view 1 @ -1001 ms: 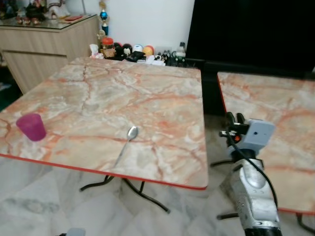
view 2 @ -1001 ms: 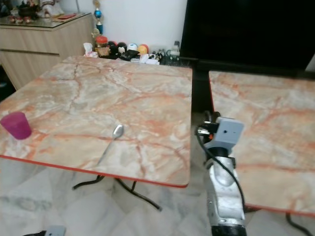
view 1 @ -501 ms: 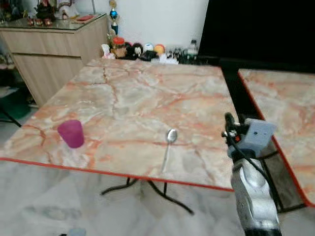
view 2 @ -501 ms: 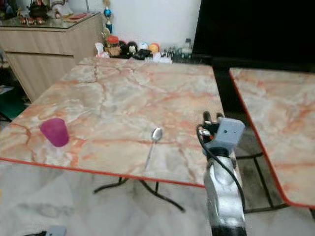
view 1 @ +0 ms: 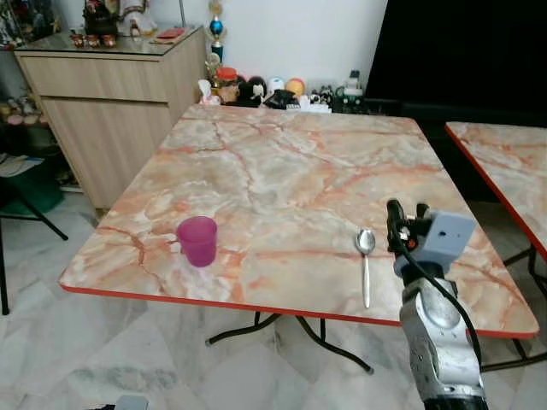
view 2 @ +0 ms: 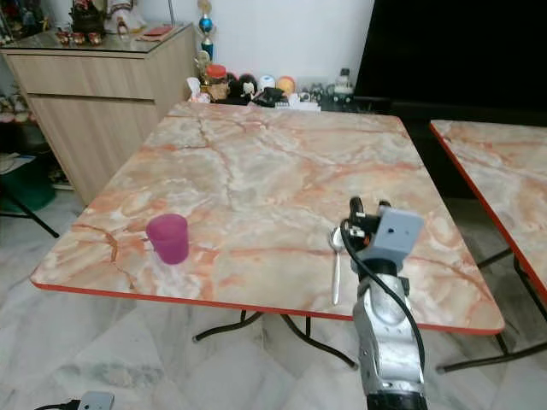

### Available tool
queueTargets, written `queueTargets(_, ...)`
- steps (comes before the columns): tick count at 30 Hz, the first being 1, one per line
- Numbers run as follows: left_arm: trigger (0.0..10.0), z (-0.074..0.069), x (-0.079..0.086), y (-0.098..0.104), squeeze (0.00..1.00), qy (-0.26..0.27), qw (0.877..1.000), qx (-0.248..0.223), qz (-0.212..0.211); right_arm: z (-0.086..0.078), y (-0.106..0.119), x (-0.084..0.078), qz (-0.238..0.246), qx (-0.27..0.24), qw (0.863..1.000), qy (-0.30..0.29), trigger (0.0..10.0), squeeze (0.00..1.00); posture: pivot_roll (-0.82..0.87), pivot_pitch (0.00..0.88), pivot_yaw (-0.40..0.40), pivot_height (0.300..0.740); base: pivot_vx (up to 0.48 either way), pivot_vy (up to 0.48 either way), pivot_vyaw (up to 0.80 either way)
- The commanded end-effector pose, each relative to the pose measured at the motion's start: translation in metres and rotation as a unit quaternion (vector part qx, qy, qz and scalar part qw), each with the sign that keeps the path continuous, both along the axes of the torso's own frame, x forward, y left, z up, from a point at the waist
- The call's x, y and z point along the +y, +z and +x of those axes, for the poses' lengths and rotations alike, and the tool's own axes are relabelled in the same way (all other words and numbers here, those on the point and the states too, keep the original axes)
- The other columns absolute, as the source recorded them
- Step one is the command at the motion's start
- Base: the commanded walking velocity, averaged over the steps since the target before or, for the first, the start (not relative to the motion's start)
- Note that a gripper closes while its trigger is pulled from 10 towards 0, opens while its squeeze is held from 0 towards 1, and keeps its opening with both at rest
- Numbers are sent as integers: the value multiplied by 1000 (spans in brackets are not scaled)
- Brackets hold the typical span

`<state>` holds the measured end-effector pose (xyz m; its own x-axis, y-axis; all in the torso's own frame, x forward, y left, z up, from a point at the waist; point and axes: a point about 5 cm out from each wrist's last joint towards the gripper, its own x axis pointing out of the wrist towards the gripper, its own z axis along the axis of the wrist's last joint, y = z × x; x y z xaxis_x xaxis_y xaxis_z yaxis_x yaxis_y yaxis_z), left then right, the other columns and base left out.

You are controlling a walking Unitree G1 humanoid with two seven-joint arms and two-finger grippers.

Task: Setting the table

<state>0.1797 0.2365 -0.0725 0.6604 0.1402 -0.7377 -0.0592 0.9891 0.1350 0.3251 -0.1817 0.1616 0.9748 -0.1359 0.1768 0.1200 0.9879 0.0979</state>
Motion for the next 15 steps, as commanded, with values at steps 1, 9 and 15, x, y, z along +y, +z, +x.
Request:
queueTargets(1, 10000, -4, -1, -2, 0, 4, 1000, 6, -8, 2, 7, 3, 1, -10, 1000, 4, 10000, 0, 50, 40, -39, 740, 0, 0, 0)
queueTargets(9, 10000, -3, -2, -2, 0, 1, 1000, 8, -9, 2, 6, 3, 2, -9, 1000, 4, 10000, 0, 48, 40, -38, 740, 0, 0, 0)
queueTargets(15, 10000, -2, -3, -2, 0, -1, 1000, 8, -9, 1, 6, 3, 3, -9, 1000, 3, 10000, 0, 48, 41, -37, 740, 0, 0, 0)
